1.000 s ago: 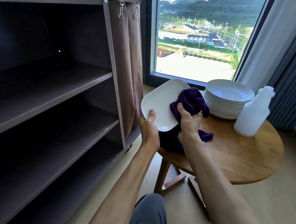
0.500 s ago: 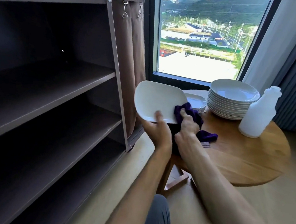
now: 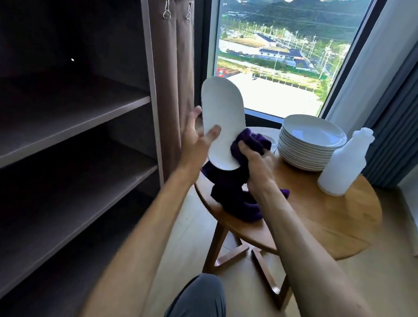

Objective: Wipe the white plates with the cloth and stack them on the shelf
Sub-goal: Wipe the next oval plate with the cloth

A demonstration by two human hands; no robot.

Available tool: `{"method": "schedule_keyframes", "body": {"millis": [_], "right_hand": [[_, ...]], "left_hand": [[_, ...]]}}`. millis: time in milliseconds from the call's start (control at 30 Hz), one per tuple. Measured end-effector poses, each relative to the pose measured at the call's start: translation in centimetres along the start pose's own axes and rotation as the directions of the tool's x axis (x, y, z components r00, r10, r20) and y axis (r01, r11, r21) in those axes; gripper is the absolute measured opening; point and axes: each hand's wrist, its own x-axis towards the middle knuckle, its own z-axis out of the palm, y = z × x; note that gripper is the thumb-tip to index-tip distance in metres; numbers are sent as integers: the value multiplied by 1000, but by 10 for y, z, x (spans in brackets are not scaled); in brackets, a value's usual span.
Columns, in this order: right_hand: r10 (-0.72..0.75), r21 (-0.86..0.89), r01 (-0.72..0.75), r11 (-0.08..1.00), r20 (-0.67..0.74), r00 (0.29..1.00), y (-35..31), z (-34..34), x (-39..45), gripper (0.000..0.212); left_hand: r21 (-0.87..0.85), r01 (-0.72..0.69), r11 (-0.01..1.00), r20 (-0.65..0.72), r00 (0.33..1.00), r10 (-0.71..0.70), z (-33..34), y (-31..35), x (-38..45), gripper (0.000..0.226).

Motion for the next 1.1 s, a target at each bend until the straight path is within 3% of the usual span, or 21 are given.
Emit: {"method": "schedule_keyframes", "body": {"millis": [133, 267, 333, 400, 500, 667, 800, 933, 1100], "right_hand": [[-7, -32, 8, 999, 23, 1000, 7, 5, -9, 13], [-67, -165, 66, 984, -3, 998, -4, -15, -2, 40], [-80, -179, 74, 981, -29, 996, -21, -22, 7, 30], [-87, -195, 90, 977, 23, 996, -37, -24, 15, 19], [-130, -212, 126, 969, -3, 992, -45, -19, 21, 18], [-87, -24, 83, 996, -230, 969, -37, -11, 22, 25], [24, -93, -33, 995, -90, 996, -19, -18, 14, 42], [-106, -371, 103, 923, 12, 994, -32, -38, 19, 60], [-198, -577, 324, 750, 271, 942, -65, -30, 18, 48]], "left_hand": [[-142, 10, 990, -55, 998, -18, 6, -19, -27, 69], [-68, 95, 993, 217, 973, -78, -18, -18, -27, 73], [-32, 161, 986, 360, 923, -139, -23, -21, -31, 79], [-32, 236, 971, 409, 890, -203, -25, -18, -32, 84], [-176, 309, 935, 328, 914, -240, -22, -11, -29, 70], [-565, 230, 792, 195, 970, -143, -1, -22, -48, 59], [-617, 209, 759, 5, 965, -261, 8, -22, -51, 74], [-501, 287, 817, 92, 956, -280, -8, -33, -48, 88], [-390, 332, 859, 177, 942, -284, -12, -23, -47, 54]]}}
